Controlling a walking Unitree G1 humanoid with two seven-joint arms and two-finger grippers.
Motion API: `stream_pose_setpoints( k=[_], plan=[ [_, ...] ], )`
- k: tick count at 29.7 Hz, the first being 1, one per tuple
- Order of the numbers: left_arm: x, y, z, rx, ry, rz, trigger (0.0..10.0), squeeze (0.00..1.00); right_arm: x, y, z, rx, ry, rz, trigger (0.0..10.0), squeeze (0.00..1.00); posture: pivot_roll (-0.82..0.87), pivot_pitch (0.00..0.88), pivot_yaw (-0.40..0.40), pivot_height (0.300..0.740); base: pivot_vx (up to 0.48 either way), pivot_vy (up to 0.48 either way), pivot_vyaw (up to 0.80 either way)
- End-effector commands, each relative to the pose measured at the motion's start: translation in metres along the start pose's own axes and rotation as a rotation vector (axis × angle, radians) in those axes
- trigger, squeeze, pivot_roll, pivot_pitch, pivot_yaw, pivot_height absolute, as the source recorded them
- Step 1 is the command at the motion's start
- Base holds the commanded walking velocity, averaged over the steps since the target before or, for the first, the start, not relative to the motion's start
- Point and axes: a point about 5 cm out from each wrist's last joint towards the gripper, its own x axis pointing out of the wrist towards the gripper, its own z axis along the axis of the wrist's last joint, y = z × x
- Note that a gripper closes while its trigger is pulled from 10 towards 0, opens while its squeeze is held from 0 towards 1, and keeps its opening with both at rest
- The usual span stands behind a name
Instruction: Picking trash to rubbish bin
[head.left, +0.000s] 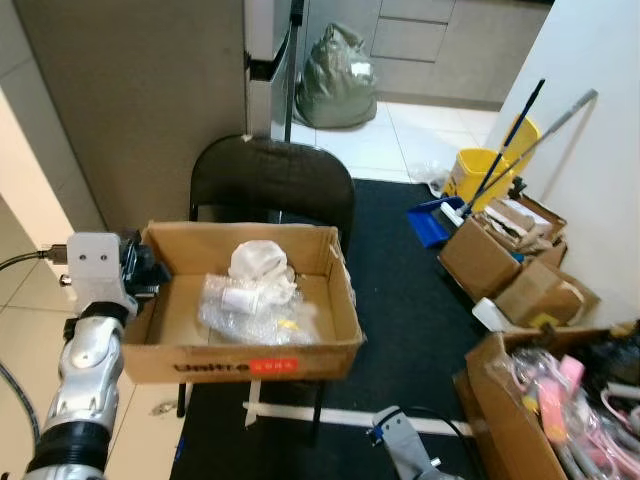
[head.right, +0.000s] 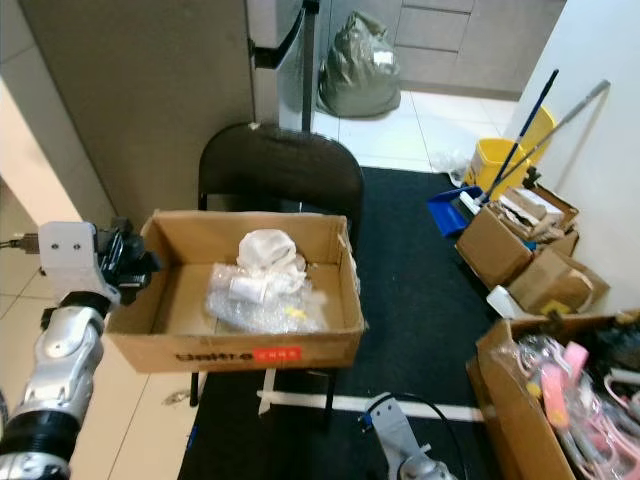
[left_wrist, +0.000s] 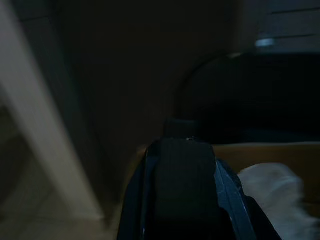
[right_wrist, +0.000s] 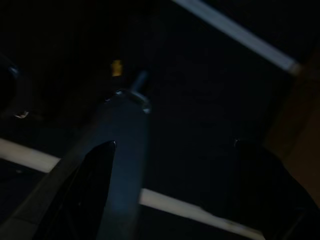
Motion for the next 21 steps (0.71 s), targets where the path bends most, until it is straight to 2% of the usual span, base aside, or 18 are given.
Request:
stream_pose_setpoints(
  k=[1,4,6,8,9,11,15,20,21],
  plan=[
    [-0.001,-0.004,0.001,-0.024,-0.002,-0.043,10.0,0.00,0.000,-0.001,-0.002,0.005,0.009,0.001,10.0,0.00,0.21,0.042,-0.048,0.740,0.368,0.000,0.00],
    [-0.001,-0.014,0.002,-0.043,-0.011,-0.122,10.0,0.00,0.000,-0.001,-0.002,0.004,0.009,0.000,10.0,0.00,0.21,0.041,-0.050,0.740,0.358,0.000,0.00],
    [-0.003,-0.023,0.001,-0.088,0.002,-0.190,10.0,0.00,0.000,-0.002,-0.003,0.002,0.011,-0.001,10.0,0.00,0.21,0.042,-0.050,0.740,0.259,0.000,0.00],
    [-0.004,-0.026,-0.001,-0.092,0.009,-0.217,10.0,0.00,0.000,-0.002,-0.003,0.001,0.011,-0.002,10.0,0.00,0.21,0.041,-0.051,0.740,0.126,0.000,0.00],
    [-0.007,-0.031,-0.002,-0.117,0.013,-0.260,10.0,1.00,-0.001,-0.003,-0.003,-0.001,0.013,-0.002,10.0,0.00,0.20,0.042,-0.051,0.740,0.000,0.000,0.00],
    [-0.012,-0.040,0.000,-0.171,-0.006,-0.327,10.0,1.00,-0.001,-0.003,-0.004,-0.003,0.014,-0.004,10.0,0.00,0.20,0.042,-0.053,0.740,0.000,0.000,0.00],
    [-0.014,-0.045,0.006,-0.230,-0.040,-0.371,10.0,1.00,-0.001,-0.004,-0.004,-0.005,0.014,-0.005,10.0,0.00,0.20,0.039,-0.054,0.740,0.000,0.000,0.00],
    [-0.024,-0.063,0.011,-0.280,-0.044,-0.522,10.0,1.00,-0.001,-0.006,-0.004,-0.007,0.013,-0.009,10.0,0.00,0.20,0.036,-0.054,0.740,0.000,0.000,0.00],
    [-0.024,-0.063,0.011,-0.280,-0.044,-0.522,10.0,1.00,-0.001,-0.006,-0.004,-0.007,0.013,-0.009,10.0,0.00,0.20,0.036,-0.054,0.740,0.000,0.000,0.00]
  ],
)
